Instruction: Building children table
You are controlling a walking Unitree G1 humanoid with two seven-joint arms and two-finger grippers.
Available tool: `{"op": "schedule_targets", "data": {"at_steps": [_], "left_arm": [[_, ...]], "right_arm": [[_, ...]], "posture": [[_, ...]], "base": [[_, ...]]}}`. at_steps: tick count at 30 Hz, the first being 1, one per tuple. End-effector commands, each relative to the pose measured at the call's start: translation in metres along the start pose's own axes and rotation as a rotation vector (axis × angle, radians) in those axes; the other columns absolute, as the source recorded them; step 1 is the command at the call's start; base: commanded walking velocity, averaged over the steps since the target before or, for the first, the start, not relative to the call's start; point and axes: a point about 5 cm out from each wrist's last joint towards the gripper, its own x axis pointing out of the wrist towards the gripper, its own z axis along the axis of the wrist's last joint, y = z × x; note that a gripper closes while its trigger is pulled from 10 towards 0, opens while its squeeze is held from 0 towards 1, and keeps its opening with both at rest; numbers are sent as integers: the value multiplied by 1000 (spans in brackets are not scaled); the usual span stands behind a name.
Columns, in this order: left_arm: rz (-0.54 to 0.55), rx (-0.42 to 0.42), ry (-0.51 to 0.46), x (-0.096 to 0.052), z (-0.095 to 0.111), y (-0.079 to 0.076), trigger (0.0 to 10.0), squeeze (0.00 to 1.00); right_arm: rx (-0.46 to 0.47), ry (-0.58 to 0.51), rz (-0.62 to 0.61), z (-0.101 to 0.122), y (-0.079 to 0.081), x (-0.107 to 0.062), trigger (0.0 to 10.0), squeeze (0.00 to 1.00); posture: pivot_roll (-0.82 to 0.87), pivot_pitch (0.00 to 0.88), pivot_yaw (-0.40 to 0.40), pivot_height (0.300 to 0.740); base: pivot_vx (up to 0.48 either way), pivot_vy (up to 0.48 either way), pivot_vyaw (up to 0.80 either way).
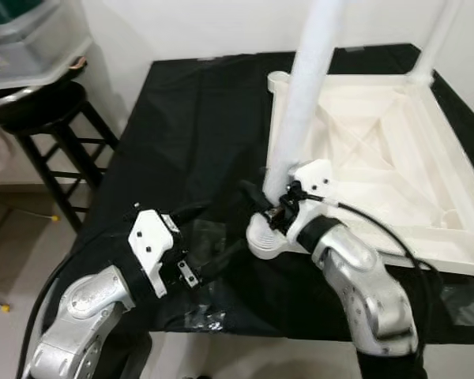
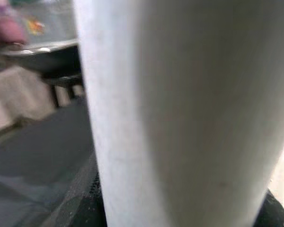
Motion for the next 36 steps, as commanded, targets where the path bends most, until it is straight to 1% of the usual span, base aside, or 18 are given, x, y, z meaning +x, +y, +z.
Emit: {"op": "schedule_targets", "data": {"at_steps": [1,5,7,8,11,12,15,16,17,18,19,28,29,31,33,34,35,36], "left_arm": [[-5,-1,-4,-3,4,4,10000,0],[-19,4,-34,1,12,10,10000,0],[-19,4,-34,1,12,10,10000,0],[-23,7,-58,3,18,15,10000,0],[-33,14,-77,5,24,18,10000,0],[-55,25,-101,7,32,20,10000,0],[-62,26,-105,7,33,20,10000,0],[-72,29,-110,8,35,20,10000,0],[-87,30,-121,9,39,20,10000,0],[-87,30,-121,9,39,20,10000,0],[-102,30,-130,10,42,21,10000,0],[-102,30,-130,10,42,21,10000,0],[-118,31,-140,12,45,21,10000,0],[-118,31,-140,12,45,21,10000,0],[-182,44,-185,22,59,23,10000,0],[-182,44,-185,22,59,23,10000,0],[-205,46,-195,25,62,24,10000,0],[-205,46,-195,25,62,24,10000,0]], "right_arm": [[4,254,-81,-44,-1,-10,10000,0],[-10,238,-32,-39,5,0,10000,0],[-10,238,-32,-39,5,0,10000,0],[-21,226,-34,-36,2,6,10000,0],[-28,213,-40,-33,0,11,10000,0],[-34,200,-61,-30,0,13,10000,0],[-35,200,-68,-30,0,13,10000,0],[-37,206,-85,-30,3,12,10000,0],[-3,187,-66,-28,10,11,10000,0],[-3,187,-66,-28,10,11,10000,0],[28,174,-30,-26,19,11,10000,0],[28,174,-30,-26,19,11,10000,0],[47,166,7,-26,25,11,10000,0],[47,166,7,-26,25,11,10000,0],[28,8,476,7,35,11,10000,0],[28,8,476,7,35,11,10000,0],[1,-54,638,23,33,7,10000,0],[1,-54,638,23,33,7,10000,0]], "posture": [[-19,220,88,740],[-21,212,91,740],[-21,212,91,740],[-22,209,91,740],[-22,206,90,740],[-23,205,91,740],[-23,205,91,740],[-24,206,92,740],[-28,205,94,740],[-28,205,94,740],[-28,205,94,740],[-28,205,94,740],[-29,201,97,740],[-29,201,97,740],[-30,182,98,740],[-30,182,98,740],[-30,178,98,740],[-30,178,98,740]], "base": [[0,0,0],[0,0,0],[0,0,0],[0,0,0],[0,0,0],[0,0,0],[0,0,0],[0,0,0],[0,0,0],[0,0,0],[0,0,0],[0,0,0],[0,0,0],[0,0,0],[0,0,0],[0,0,0],[0,0,0],[0,0,0]]}}
